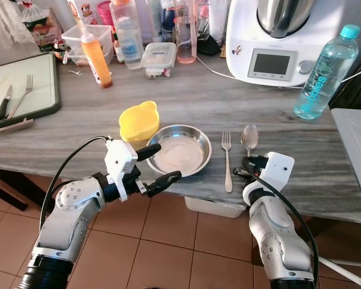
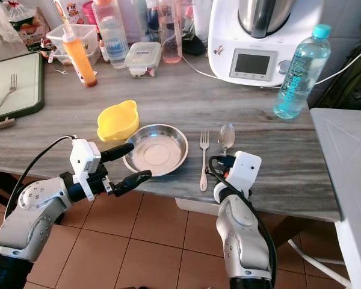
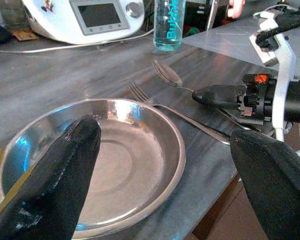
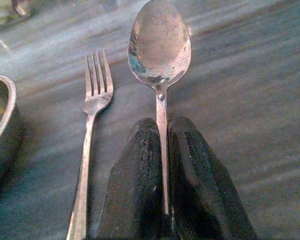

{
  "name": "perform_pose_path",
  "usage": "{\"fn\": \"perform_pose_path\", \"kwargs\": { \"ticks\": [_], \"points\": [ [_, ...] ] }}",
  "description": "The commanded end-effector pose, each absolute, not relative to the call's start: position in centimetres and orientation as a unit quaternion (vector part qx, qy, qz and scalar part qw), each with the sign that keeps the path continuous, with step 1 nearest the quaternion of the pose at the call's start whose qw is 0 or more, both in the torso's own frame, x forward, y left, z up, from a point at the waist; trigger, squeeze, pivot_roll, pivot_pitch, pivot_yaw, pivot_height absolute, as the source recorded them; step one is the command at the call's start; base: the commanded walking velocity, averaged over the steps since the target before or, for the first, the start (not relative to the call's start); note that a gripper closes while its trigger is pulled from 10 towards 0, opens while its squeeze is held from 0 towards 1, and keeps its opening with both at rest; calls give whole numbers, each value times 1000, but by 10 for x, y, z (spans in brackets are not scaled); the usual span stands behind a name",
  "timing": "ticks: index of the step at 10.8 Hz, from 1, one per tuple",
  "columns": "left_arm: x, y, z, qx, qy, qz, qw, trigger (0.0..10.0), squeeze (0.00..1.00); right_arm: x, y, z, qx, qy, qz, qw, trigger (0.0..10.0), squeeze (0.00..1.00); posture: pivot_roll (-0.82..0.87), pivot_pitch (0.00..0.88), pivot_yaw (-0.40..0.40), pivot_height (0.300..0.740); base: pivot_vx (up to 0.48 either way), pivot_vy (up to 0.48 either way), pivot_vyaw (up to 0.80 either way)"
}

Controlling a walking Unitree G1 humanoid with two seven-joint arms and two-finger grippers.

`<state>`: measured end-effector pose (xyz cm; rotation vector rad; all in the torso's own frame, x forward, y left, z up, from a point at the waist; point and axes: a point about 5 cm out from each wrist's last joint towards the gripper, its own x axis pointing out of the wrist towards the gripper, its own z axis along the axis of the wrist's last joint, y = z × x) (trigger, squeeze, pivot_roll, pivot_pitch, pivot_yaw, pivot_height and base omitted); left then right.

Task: Setting the table

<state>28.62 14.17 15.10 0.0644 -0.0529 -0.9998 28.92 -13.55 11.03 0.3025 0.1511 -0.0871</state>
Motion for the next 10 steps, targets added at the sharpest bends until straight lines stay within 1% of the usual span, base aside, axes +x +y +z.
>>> {"fn": "perform_pose_path", "kwargs": {
  "ticks": [1,3,4,6,10],
  "points": [
    [284,141,149,37,-17,-485,873,10000,0,274,-116,90,192,128,-37,972,10000,0,102,125,94,740,0,0,0],
    [284,139,148,38,-14,-490,871,10000,0,273,-115,84,187,155,-30,970,10000,0,102,127,95,740,0,0,0],
    [284,139,147,39,-11,-491,870,10000,0,275,-110,88,187,161,-15,969,10000,0,101,127,96,740,0,0,0],
    [284,138,145,38,-9,-491,870,10000,0,272,-110,87,184,168,-17,968,10000,0,103,126,94,740,0,0,0],
    [284,135,142,39,-7,-493,869,10000,0,272,-118,85,176,175,-36,968,10000,0,101,121,96,740,0,0,0]
  ]
}}
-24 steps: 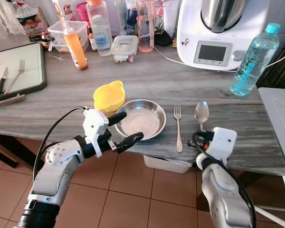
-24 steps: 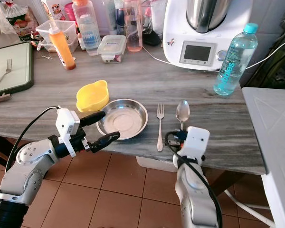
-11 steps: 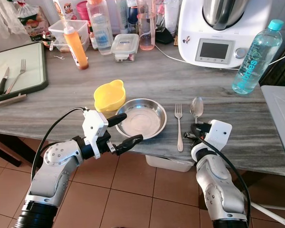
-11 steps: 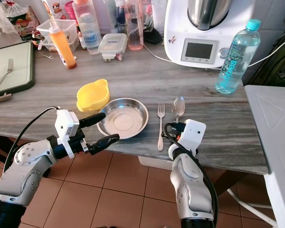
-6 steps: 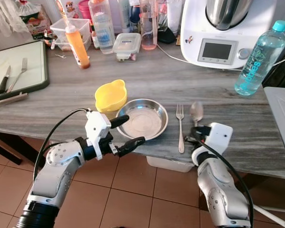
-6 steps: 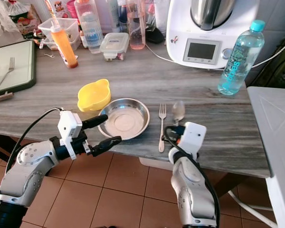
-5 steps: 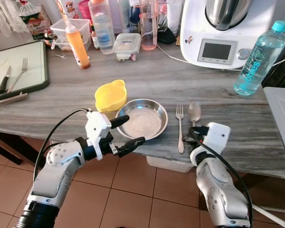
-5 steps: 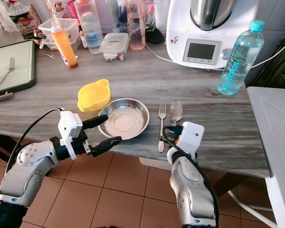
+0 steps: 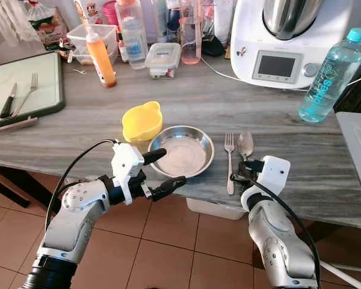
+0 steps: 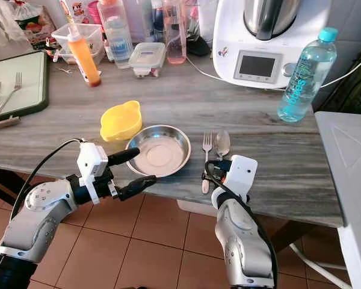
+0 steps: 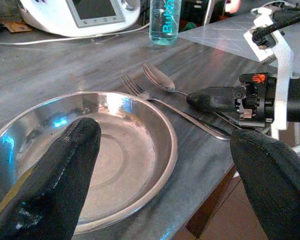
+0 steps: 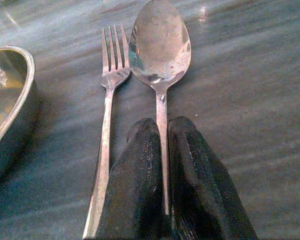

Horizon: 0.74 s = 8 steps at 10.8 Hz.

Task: Setting the table

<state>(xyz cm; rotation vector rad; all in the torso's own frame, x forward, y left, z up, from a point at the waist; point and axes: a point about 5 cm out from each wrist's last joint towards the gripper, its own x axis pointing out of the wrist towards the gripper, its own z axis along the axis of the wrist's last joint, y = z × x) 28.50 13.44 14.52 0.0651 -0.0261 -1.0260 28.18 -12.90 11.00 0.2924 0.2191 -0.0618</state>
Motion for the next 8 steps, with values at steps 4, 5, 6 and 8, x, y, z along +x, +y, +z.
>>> {"fn": "perform_pose_path", "kwargs": {
  "ticks": [4,5,6,8],
  "points": [
    [286,136,143,43,-7,-494,869,10000,0,274,-124,82,170,176,-53,968,10000,0,106,114,101,740,0,0,0],
    [287,135,144,44,-7,-494,868,10000,0,275,-127,82,169,174,-59,968,10000,0,109,111,103,740,0,0,0],
    [287,135,144,46,-7,-495,868,10000,0,277,-129,81,166,172,-63,969,10000,0,110,110,104,740,0,0,0],
    [287,135,144,48,-6,-495,867,10000,0,279,-131,82,164,169,-66,970,10000,0,111,108,104,740,0,0,0]
  ]
}}
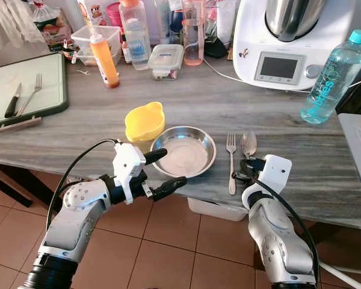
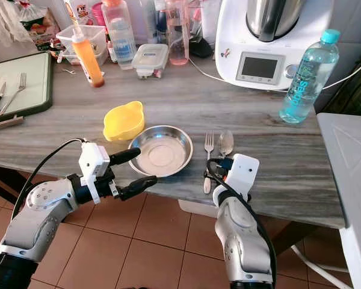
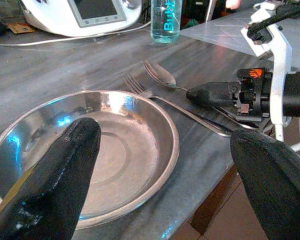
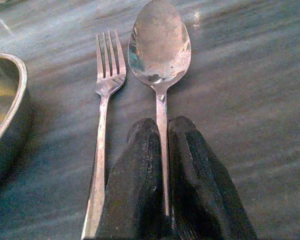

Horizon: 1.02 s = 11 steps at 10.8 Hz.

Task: Setting the table

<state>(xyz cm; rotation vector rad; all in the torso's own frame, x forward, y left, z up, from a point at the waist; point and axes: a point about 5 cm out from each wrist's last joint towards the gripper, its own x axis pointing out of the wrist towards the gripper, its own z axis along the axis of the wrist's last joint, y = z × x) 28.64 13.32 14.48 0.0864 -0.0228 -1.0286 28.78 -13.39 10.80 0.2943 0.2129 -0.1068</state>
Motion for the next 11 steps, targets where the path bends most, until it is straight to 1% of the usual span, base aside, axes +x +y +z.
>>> {"fn": "perform_pose_path", "kwargs": {
  "ticks": [1,5,6,7,10,11],
  "points": [
    [286,135,144,48,-6,-495,867,10000,0,280,-134,83,159,164,-74,971,10000,0,111,110,103,740,0,0,0],
    [280,130,149,50,-6,-501,864,10000,0,277,-136,81,158,165,-80,970,10000,0,110,119,106,740,0,0,0],
    [279,129,151,50,-6,-502,863,10000,0,276,-136,80,160,166,-82,970,10000,553,109,123,108,740,0,0,0],
    [277,127,154,51,-6,-504,862,10000,0,276,-138,80,157,165,-86,970,10000,1000,107,125,112,740,0,0,0],
    [275,126,155,53,-3,-507,860,10000,0,276,-141,81,157,160,-87,971,10000,1000,104,127,117,740,0,0,0],
    [276,127,149,53,3,-506,861,10000,0,277,-143,82,156,158,-86,971,10000,1000,103,125,117,740,0,0,0]
  ]
}}
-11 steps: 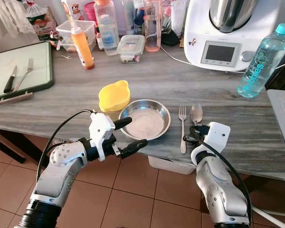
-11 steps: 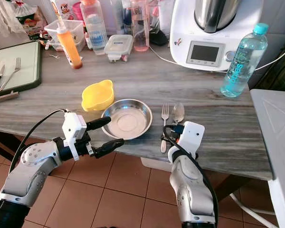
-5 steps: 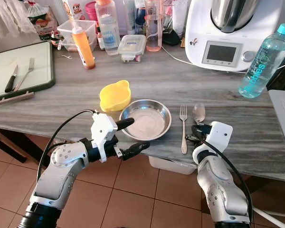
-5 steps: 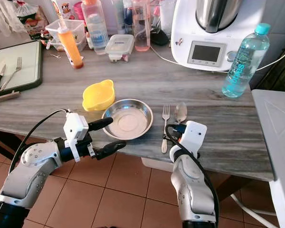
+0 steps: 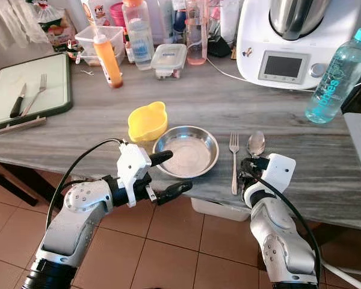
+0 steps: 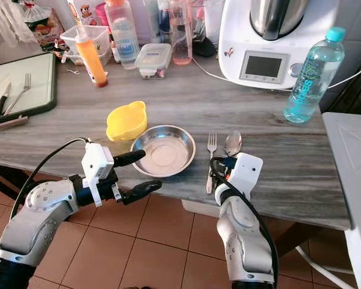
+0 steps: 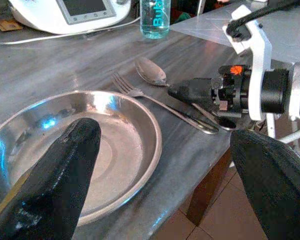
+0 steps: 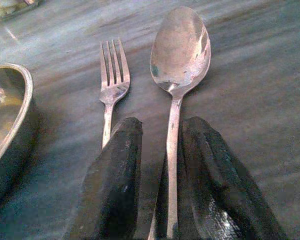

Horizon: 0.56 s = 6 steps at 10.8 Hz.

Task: Setting the table

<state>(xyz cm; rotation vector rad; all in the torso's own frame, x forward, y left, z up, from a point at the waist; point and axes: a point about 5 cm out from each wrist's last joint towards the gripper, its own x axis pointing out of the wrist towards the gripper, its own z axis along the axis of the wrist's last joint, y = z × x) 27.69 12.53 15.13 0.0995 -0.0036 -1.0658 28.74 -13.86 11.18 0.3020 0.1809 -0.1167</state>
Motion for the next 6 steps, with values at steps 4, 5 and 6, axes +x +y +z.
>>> {"fn": "perform_pose_path", "kwargs": {
  "ticks": [4,5,6],
  "points": [
    [283,136,132,50,12,-494,868,10000,0,281,-148,102,114,120,-76,983,10000,1000,106,120,111,740,0,0,0],
    [285,138,128,49,15,-492,869,10000,0,281,-149,107,106,111,-76,985,10000,1000,106,119,110,740,0,0,0],
    [287,139,123,49,17,-491,870,10000,0,281,-150,111,100,101,-79,987,10000,1000,104,118,109,740,0,0,0]
  ]
}}
